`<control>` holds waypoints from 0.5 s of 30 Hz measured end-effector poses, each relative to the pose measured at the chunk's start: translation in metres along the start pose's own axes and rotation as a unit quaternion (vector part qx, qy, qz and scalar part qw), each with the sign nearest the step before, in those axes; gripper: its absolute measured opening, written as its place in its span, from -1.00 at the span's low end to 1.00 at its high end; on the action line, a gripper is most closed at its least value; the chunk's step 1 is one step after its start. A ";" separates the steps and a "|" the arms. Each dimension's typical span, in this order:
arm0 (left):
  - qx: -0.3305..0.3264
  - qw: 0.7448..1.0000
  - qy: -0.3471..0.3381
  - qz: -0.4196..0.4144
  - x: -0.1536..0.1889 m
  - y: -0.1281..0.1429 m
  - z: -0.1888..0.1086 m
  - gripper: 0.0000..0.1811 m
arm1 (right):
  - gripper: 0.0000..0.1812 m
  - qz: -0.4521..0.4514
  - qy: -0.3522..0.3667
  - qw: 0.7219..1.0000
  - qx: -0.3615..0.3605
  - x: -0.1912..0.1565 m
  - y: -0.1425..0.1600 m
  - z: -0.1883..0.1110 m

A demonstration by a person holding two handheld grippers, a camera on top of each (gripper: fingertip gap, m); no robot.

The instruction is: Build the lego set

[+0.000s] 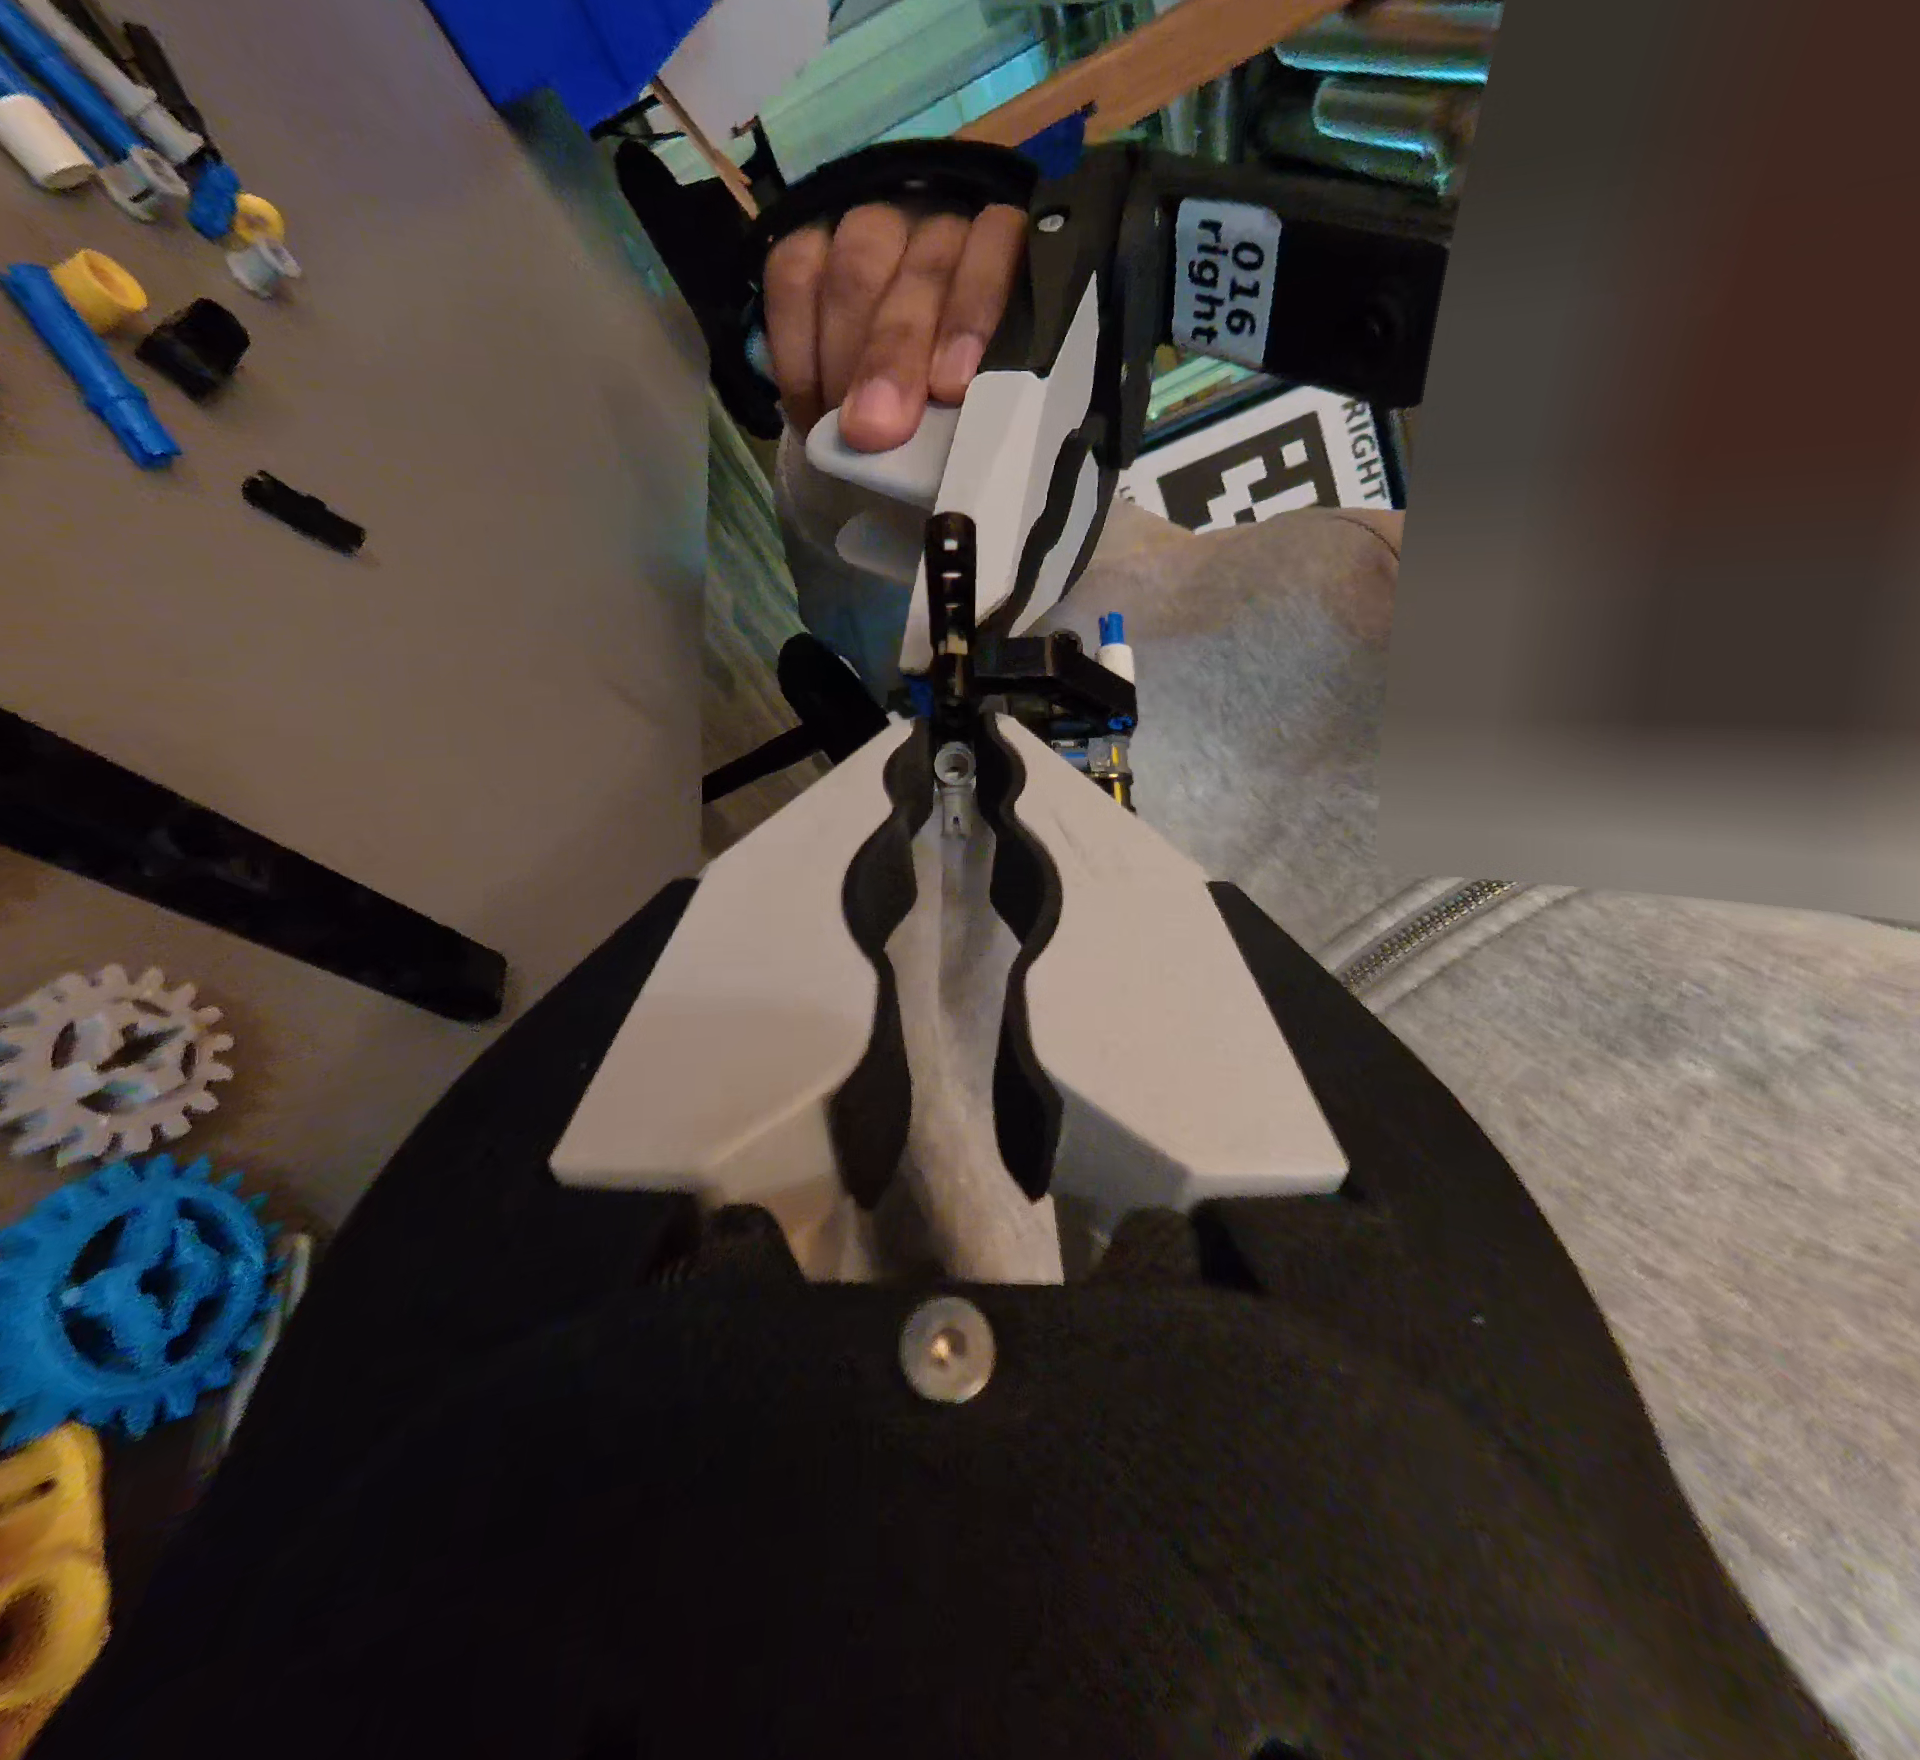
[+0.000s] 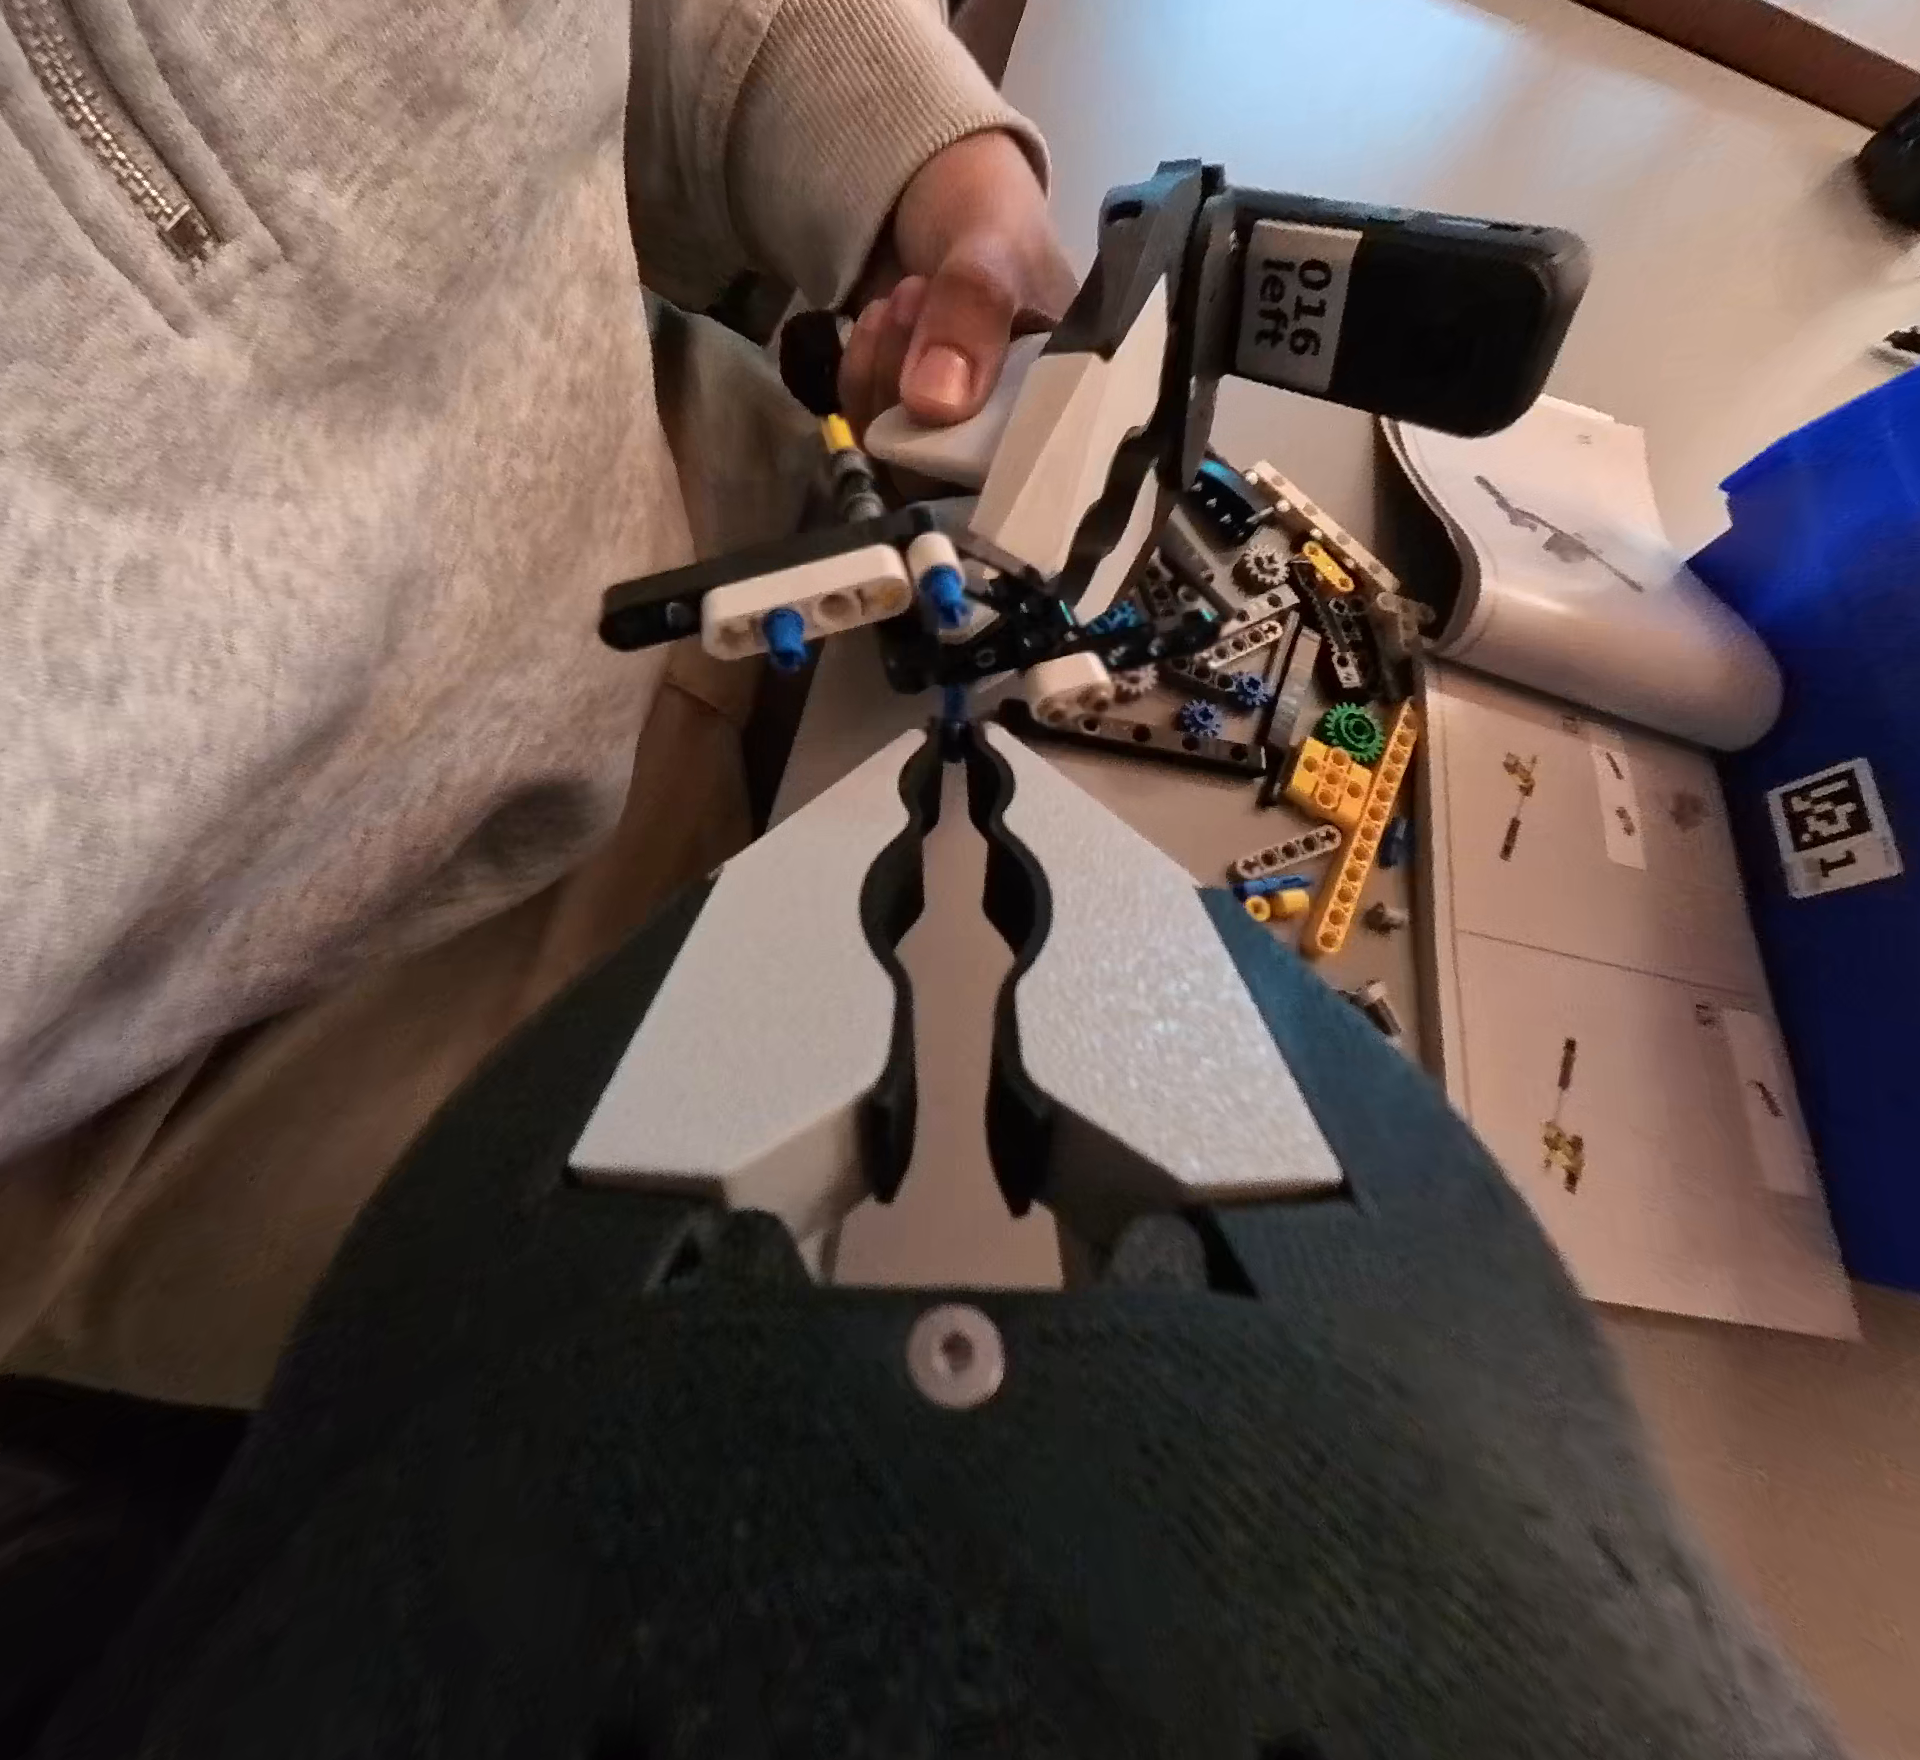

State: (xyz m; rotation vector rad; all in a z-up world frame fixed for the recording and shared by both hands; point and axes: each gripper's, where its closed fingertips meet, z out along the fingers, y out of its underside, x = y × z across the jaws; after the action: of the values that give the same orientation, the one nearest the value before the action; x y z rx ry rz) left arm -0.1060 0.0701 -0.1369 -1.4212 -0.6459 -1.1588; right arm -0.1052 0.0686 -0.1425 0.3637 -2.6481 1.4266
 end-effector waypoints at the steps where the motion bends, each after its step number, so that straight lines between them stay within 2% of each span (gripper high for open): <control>1: -0.003 1.000 -0.004 -0.002 -0.001 0.001 0.001 -0.93 | -0.97 0.001 -0.003 1.000 -0.001 0.000 0.001 0.000; 15: -0.005 0.999 -0.019 -0.028 -0.010 -0.001 0.003 -0.93 | -0.97 0.003 -0.027 1.000 0.017 -0.002 0.003 -0.002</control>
State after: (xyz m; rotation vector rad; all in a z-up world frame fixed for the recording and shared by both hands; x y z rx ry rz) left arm -0.1097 0.0749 -0.1448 -1.4438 -0.7119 -1.1835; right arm -0.1037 0.0726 -0.1442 0.4020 -2.6720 1.4851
